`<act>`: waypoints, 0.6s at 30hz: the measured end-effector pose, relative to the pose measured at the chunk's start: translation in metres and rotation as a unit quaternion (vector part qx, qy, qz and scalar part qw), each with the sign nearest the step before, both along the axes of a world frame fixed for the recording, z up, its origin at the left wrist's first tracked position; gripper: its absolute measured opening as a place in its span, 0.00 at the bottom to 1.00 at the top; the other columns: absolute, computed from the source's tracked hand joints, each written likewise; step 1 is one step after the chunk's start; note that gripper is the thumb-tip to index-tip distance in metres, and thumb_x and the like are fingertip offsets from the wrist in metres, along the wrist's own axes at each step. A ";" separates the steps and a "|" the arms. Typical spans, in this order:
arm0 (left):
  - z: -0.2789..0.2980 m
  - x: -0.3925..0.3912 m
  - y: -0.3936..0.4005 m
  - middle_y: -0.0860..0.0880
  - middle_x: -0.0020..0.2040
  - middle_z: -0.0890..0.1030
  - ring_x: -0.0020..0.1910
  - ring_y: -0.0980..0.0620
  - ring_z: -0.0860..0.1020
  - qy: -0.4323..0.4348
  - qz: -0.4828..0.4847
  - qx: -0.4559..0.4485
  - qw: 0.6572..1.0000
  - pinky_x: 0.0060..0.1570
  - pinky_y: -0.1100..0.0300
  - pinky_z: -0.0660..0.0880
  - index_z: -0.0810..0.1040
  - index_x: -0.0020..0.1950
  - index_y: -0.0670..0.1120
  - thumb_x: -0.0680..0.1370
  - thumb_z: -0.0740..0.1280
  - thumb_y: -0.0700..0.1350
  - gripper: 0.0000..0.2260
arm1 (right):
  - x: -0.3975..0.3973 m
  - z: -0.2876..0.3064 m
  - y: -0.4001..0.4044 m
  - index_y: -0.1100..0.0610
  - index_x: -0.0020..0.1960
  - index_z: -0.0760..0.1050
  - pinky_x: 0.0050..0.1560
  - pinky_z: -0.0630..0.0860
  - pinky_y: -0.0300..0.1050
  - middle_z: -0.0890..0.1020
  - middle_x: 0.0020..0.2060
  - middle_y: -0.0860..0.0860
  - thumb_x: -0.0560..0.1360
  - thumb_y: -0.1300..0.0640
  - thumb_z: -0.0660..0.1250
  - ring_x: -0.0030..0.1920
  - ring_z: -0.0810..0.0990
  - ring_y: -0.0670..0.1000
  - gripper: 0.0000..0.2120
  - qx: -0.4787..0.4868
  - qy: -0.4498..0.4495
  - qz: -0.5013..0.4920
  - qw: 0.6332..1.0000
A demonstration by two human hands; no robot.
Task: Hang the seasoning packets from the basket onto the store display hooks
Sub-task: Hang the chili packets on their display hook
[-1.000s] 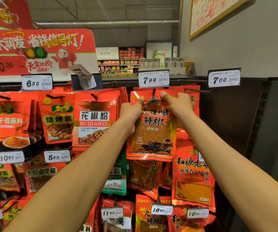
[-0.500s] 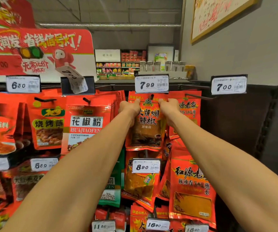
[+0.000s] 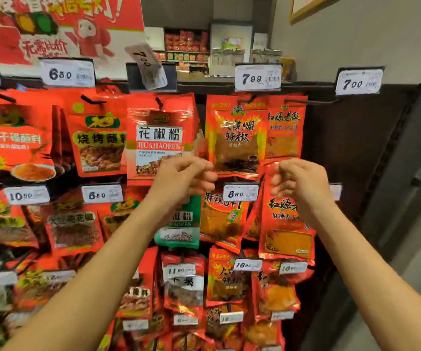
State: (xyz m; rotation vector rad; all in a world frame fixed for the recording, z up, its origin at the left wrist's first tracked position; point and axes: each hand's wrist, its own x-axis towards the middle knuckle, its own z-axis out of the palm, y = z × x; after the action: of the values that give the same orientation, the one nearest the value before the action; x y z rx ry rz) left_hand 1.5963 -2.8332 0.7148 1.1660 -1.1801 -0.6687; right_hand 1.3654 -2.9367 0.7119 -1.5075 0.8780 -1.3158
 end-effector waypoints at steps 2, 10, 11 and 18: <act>-0.039 0.014 0.024 0.45 0.42 0.87 0.36 0.52 0.85 0.029 -0.015 0.035 0.999 0.36 0.63 0.81 0.86 0.44 0.50 0.81 0.66 0.46 0.11 | -0.002 -0.033 0.025 0.59 0.39 0.77 0.22 0.72 0.38 0.80 0.26 0.54 0.80 0.63 0.61 0.22 0.78 0.50 0.13 0.042 0.001 0.006 0.999; -0.229 0.044 0.083 0.48 0.39 0.86 0.35 0.51 0.82 0.181 0.028 0.274 0.944 0.36 0.59 0.79 0.83 0.50 0.44 0.82 0.64 0.43 0.08 | 0.006 -0.203 0.091 0.60 0.39 0.77 0.24 0.72 0.39 0.79 0.25 0.54 0.80 0.65 0.62 0.21 0.76 0.51 0.12 0.231 0.087 -0.003 0.969; -0.250 0.045 0.091 0.47 0.41 0.86 0.36 0.50 0.83 0.188 0.037 0.303 0.933 0.39 0.57 0.79 0.84 0.50 0.45 0.82 0.65 0.43 0.08 | 0.008 -0.225 0.097 0.60 0.39 0.77 0.23 0.72 0.39 0.79 0.25 0.54 0.80 0.65 0.62 0.21 0.76 0.51 0.12 0.251 0.108 0.001 0.962; -0.427 0.039 0.145 0.47 0.46 0.87 0.43 0.48 0.85 0.273 0.107 0.477 0.828 0.43 0.56 0.78 0.83 0.52 0.47 0.81 0.65 0.47 0.08 | 0.027 -0.419 0.128 0.62 0.40 0.78 0.26 0.73 0.41 0.80 0.28 0.55 0.81 0.63 0.62 0.23 0.77 0.52 0.12 0.383 0.307 0.052 0.869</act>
State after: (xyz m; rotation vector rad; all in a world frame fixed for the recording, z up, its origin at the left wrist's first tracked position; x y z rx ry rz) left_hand 1.6357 -2.6881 0.2882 1.7211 -0.1522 -1.3826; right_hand 1.3928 -2.8084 0.2926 -1.2741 1.4765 -0.2741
